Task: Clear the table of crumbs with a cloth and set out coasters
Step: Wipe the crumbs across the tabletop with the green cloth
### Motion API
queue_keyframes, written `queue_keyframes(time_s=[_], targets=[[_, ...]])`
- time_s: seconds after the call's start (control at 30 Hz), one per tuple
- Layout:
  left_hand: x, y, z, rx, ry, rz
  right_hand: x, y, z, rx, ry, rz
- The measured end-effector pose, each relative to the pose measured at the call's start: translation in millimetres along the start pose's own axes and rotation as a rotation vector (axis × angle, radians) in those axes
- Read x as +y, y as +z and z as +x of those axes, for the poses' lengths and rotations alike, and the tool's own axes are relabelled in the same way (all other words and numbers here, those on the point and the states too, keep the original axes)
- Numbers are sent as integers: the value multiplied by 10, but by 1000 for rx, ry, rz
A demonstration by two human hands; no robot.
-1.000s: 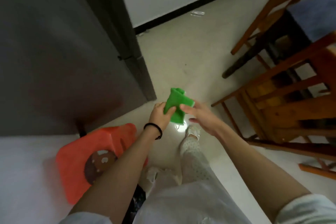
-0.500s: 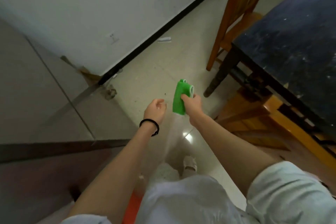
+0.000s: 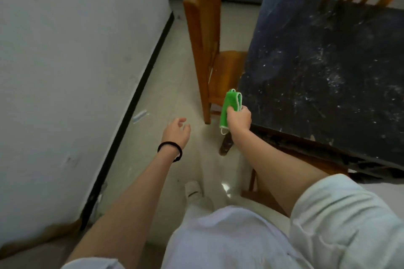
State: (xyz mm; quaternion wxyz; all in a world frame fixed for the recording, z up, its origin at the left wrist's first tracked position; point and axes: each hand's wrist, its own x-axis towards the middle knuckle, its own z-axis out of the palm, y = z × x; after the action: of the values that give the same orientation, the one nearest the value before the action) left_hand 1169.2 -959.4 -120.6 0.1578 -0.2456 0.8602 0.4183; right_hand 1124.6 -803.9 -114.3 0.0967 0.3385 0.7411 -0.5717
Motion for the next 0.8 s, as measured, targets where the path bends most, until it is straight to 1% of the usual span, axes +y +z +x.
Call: queue_keyframes(time_s=[0.13, 0.23, 0.33, 0.5, 0.6, 0.7, 0.8], targets=[[508, 61, 633, -128, 126, 142, -255, -138, 437, 147, -2, -11], [880, 366, 953, -243, 231, 254, -240, -335, 677, 241, 13, 8], [1326, 825, 1231, -348, 324, 332, -184, -661, 992, 394, 56, 25], [1990, 1423, 1519, -416, 485, 493, -239, -1256, 1564, 568, 62, 45], [2573, 1884, 1819, -416, 524, 545, -366, -1726, 2121, 653, 39, 52], [3069, 2275, 2110, -435, 573, 591, -481, -2111, 2598, 698, 1, -4], [3686, 2836, 2377, -461, 621, 675, -564, -2620, 3141, 792, 39, -123]])
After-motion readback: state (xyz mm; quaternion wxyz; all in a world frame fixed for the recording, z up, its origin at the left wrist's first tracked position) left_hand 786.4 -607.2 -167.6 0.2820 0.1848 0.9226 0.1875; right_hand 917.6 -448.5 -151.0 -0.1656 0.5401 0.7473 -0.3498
